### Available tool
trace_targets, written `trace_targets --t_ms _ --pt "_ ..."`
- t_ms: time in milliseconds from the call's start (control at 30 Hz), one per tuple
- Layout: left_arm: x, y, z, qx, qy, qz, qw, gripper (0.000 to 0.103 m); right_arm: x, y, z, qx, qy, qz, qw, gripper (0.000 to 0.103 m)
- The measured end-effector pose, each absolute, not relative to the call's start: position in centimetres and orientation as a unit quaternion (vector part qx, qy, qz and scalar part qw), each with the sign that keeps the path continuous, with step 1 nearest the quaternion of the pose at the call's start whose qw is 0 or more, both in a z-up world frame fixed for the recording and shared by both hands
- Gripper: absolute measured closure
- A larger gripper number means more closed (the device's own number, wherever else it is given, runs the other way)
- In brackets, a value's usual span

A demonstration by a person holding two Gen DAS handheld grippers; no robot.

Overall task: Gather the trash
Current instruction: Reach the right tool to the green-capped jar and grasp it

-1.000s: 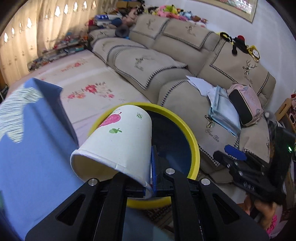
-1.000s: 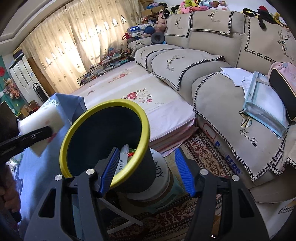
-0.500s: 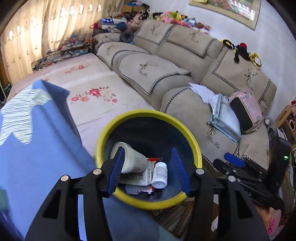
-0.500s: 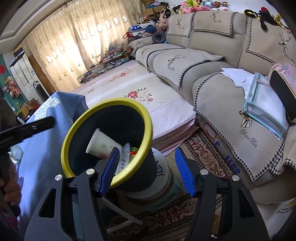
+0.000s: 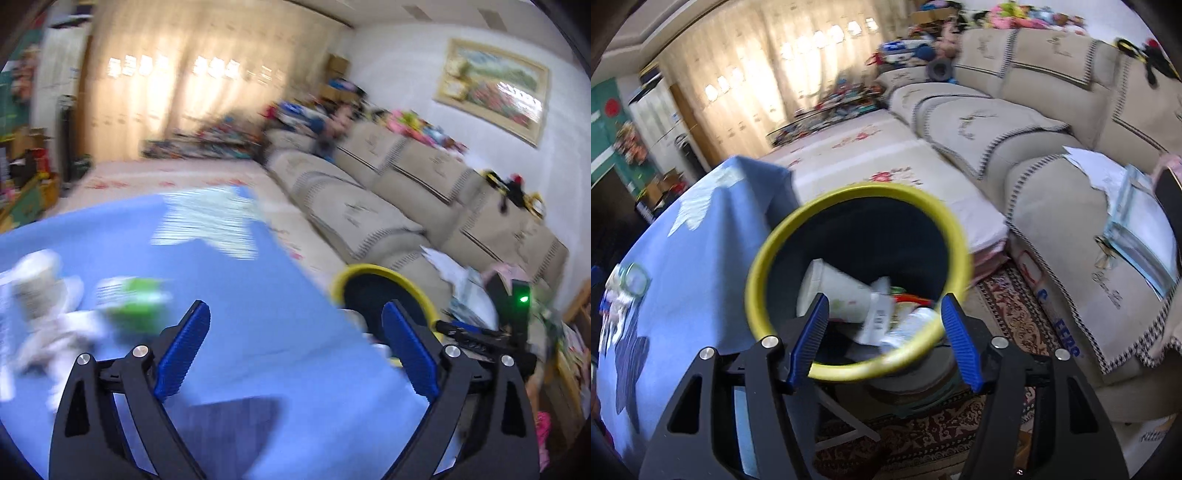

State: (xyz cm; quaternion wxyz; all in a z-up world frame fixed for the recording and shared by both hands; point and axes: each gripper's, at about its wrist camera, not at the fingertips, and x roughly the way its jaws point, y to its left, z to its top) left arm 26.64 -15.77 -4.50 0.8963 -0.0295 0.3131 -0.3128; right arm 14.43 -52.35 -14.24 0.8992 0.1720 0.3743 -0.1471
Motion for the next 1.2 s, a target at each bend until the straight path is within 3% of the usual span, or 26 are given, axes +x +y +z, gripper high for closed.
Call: trace_targets --t_ms 333,533,700,1200 --pt "25.6 0.6 -7.7 -0.030 0.302 -0.170 0.937 0.008 22.4 -38.9 -10.8 0.112 0.375 0.026 0.920 0.040" --pt "25.7 3.7 -9.0 -0.051 0.286 -0.135 0.947 0.008 26.3 -30.0 -8.5 0.063 0.367 0.092 0.924 0.038" --pt "25.9 3.7 -8.6 -0.055 0.276 -0.106 0.954 0.008 29.2 -24.5 -7.5 0.050 0.358 0.086 0.929 0.021" --pt "25.3 6.0 -8.4 -0.111 0.278 -0.090 0.950 0.008 35.0 -19.2 -11.0 0.044 0.399 -0.018 0.916 0.018"
